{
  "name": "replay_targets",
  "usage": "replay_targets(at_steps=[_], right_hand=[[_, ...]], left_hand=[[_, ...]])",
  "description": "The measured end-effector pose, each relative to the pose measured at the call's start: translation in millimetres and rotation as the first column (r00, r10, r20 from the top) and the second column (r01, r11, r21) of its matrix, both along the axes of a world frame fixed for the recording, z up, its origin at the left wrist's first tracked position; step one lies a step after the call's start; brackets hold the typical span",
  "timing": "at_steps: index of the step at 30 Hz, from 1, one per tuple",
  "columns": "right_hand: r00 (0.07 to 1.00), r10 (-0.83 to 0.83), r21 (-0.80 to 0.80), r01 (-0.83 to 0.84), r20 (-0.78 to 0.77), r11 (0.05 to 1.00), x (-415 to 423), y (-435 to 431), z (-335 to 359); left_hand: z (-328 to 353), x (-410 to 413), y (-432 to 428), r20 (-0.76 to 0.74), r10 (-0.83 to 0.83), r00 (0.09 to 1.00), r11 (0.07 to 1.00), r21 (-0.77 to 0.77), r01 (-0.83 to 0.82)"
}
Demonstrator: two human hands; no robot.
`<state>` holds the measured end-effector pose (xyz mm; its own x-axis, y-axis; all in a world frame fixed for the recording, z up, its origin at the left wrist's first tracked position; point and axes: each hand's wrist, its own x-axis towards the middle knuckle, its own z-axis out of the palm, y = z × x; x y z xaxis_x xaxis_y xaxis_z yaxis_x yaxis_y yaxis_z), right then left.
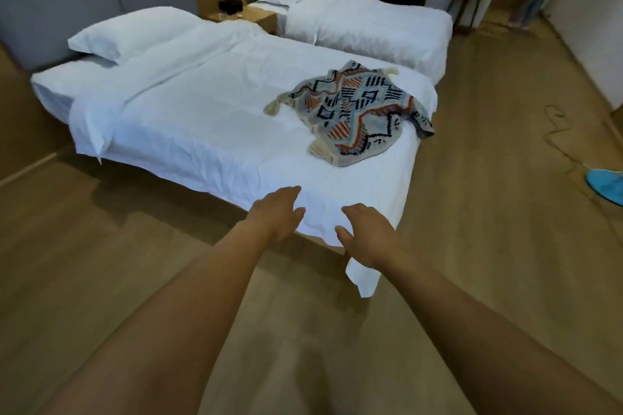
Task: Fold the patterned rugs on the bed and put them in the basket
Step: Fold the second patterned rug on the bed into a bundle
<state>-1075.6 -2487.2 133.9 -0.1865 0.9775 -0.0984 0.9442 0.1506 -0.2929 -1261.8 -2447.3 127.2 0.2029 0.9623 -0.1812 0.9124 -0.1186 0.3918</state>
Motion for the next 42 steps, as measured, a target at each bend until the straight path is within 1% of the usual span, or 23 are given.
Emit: replay_targets(at_steps=[5,8,11,15,19,21,23,25,28,30,32,36,37,40,42], right_hand=[[1.0,-0.017,0.003,0.017,-0.006,1.0,21,106,-9],[1.0,-0.008,-0.053,0.007,-0.016,0.999,23,170,-14],[1.0,0.02,-0.09,-0.02,0.002,0.996,16,229,-24],[0.999,0.036,-0.156,-0.03,0.031,0.987,-1,303,-47],[0.996,-0.017,-0.219,0.035,0.084,0.975,-17,378,-78],[0.991,-0.073,-0.263,0.099,0.109,0.96,-25,411,-96],[0.983,-0.143,-0.315,0.173,0.115,0.933,-30,435,-114],[0.974,-0.203,-0.339,0.227,0.104,0.913,-33,455,-130],[0.953,-0.288,-0.367,0.302,0.092,0.88,-30,478,-158],[0.941,-0.322,-0.387,0.337,0.105,0.858,-24,490,-180],[0.925,-0.358,-0.403,0.377,0.123,0.834,-15,506,-207],[0.925,-0.357,-0.39,0.379,0.129,0.839,2,531,-259],[0.932,-0.339,-0.371,0.363,0.132,0.855,6,537,-271],[0.958,-0.239,-0.305,0.277,0.156,0.911,19,546,-294],[0.967,-0.194,-0.273,0.233,0.164,0.933,29,553,-299]], left_hand=[[-11,14,98,-0.073,-0.034,0.997,0.999,-0.017,0.033],[-13,12,152,-0.095,-0.028,0.995,0.999,-0.02,0.026],[-14,1,201,-0.09,0.014,0.996,1.0,0.012,-0.013],[-27,-21,268,-0.098,0.023,0.995,1.0,-0.004,-0.024],[-50,-48,345,-0.117,0.024,0.993,0.999,-0.028,-0.027],[-66,-55,383,-0.16,-0.019,0.987,0.999,-0.044,0.013],[-87,-48,410,-0.182,-0.119,0.976,0.989,-0.107,0.1],[-109,-31,429,-0.17,-0.231,0.958,0.965,-0.163,0.204],[-145,2,452,-0.158,-0.357,0.921,0.921,-0.227,0.318],[-167,18,468,-0.177,-0.398,0.9,0.905,-0.237,0.354],[-195,33,491,-0.202,-0.417,0.886,0.903,-0.205,0.378],[-247,67,523,-0.203,-0.437,0.876,0.894,-0.2,0.4],[-261,75,530,-0.224,-0.453,0.863,0.888,-0.202,0.414],[-292,89,547,-0.328,-0.525,0.785,0.851,-0.206,0.483],[-301,96,555,-0.338,-0.532,0.776,0.846,-0.184,0.5]])
